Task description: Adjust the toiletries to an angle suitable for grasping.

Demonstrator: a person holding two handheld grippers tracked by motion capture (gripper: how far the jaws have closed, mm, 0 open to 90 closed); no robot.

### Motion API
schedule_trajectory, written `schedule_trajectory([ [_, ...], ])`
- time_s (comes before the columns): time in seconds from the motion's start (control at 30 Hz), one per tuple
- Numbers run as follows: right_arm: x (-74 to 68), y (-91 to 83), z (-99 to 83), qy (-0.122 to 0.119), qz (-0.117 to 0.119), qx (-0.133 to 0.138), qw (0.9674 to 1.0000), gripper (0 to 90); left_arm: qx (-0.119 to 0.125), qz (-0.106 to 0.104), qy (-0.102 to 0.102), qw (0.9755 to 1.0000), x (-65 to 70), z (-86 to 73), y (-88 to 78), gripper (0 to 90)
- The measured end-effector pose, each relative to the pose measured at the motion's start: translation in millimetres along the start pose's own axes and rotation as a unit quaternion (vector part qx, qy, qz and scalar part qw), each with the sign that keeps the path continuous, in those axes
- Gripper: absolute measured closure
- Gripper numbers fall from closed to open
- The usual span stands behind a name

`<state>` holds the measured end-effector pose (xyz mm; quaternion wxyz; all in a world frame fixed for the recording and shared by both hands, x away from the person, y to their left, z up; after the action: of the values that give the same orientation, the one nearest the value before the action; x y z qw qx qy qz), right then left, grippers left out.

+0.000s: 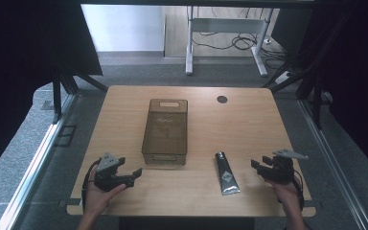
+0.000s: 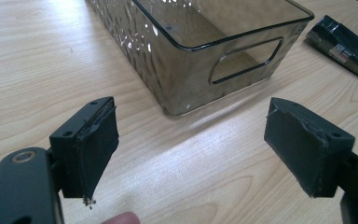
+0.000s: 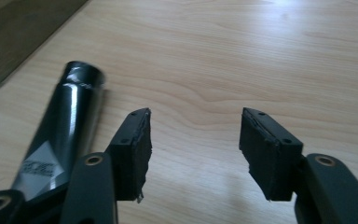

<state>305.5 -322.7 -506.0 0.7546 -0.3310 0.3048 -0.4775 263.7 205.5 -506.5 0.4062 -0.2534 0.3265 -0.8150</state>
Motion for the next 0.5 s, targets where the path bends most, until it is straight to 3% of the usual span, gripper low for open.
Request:
schedule_trajectory([
  [0.17,-18.7,-3.5,5.8,-0.051,0.021,-0.013,0.9984,53.2,-0.010,0.008,0.018,0.9998,6.1,-0.5,0.1,17.6],
  [0.3,-31.5,-4.7,8.5,-0.071,0.039,-0.022,0.9965,62.5,-0.014,0.011,0.029,0.9994,10.0,0.6,1.3,17.6],
  [0.33,-41.7,-3.2,10.6,-0.091,0.054,-0.037,0.9937,70.6,-0.016,0.007,0.032,0.9994,11.0,1.0,3.5,17.6],
  [0.4,-45.3,-2.4,11.4,-0.098,0.056,-0.043,0.9927,73.3,-0.017,0.006,0.033,0.9993,11.1,0.8,4.6,17.7],
  [0.43,-55.8,0.9,14.1,-0.112,0.059,-0.061,0.9900,78.2,-0.020,0.005,0.034,0.9992,10.5,0.2,6.3,17.7],
  [0.5,-64.3,3.2,16.1,-0.125,0.062,-0.072,0.9876,80.8,-0.021,0.005,0.031,0.9993,9.7,-0.3,6.1,17.7],
])
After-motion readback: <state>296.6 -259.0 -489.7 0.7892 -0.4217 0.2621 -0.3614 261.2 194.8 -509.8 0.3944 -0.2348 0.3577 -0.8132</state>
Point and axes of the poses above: each handheld gripper's, and its own axes: y roughly forward along the jaws, z roughly out of its top, x roughly to its right, the point moved 1 cm from there along y, roughly forward along the jaws, and after that the axes turned 14 degrees about -x, right-handed, at the moved point
